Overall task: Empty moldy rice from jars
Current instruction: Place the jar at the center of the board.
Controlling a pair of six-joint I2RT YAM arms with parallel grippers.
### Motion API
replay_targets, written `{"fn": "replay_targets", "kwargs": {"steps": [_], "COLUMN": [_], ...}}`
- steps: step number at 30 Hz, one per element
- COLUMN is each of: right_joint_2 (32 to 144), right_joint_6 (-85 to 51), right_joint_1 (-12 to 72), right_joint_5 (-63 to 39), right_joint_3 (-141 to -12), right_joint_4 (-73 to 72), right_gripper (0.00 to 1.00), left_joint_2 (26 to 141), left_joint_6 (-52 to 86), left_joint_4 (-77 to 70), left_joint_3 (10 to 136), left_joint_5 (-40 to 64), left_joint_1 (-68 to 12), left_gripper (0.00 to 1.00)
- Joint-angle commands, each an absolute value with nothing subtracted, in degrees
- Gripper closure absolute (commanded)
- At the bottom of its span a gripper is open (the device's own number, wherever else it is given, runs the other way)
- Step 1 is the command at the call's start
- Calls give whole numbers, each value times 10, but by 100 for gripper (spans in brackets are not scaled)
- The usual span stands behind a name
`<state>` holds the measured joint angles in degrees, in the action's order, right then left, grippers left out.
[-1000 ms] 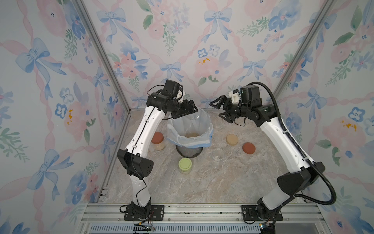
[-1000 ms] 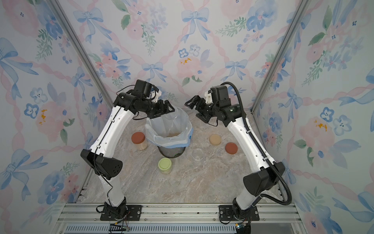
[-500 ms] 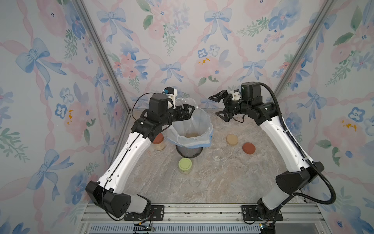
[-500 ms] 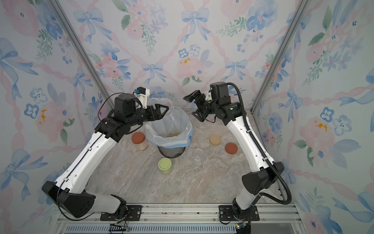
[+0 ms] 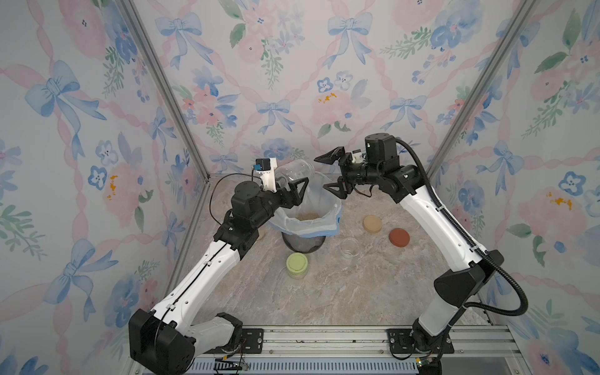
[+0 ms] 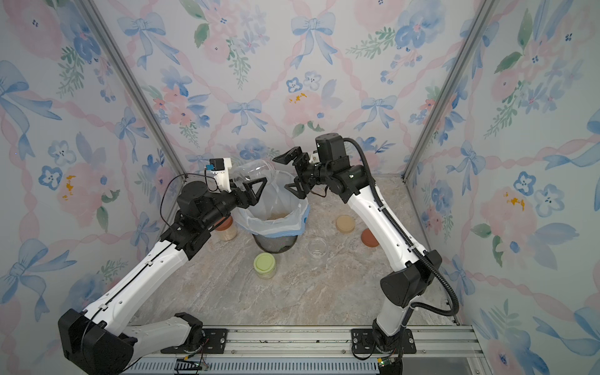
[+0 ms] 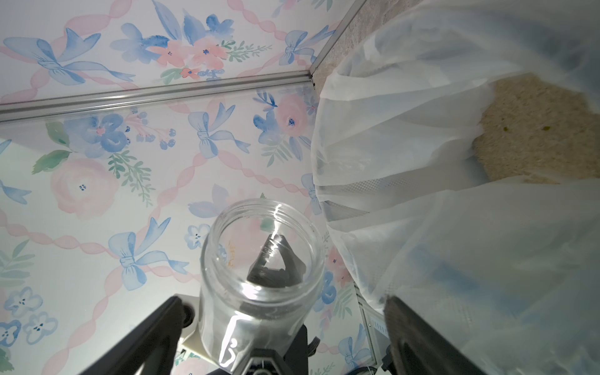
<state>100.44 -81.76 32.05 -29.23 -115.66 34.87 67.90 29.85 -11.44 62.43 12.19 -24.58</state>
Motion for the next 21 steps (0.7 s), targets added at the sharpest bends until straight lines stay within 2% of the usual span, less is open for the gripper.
{"fn": "replay_targets", "kwargs": {"steps": [1, 21], "right_joint_2": [1018, 1077], "right_joint_6": [-836, -855], "right_joint_1": [330, 356], "right_joint_5": [-304, -294], "right_joint_3": [-1181, -1236], "right_joint_4": [325, 294], "right_gripper": [3, 3], "left_joint_2": [678, 765], "left_joint_6": [277, 271], "left_joint_4": [-209, -273], "left_joint_3": [635, 679], "left_joint_5": [127, 126], "left_joint_1": [-249, -302], "left_gripper": [100, 100]}}
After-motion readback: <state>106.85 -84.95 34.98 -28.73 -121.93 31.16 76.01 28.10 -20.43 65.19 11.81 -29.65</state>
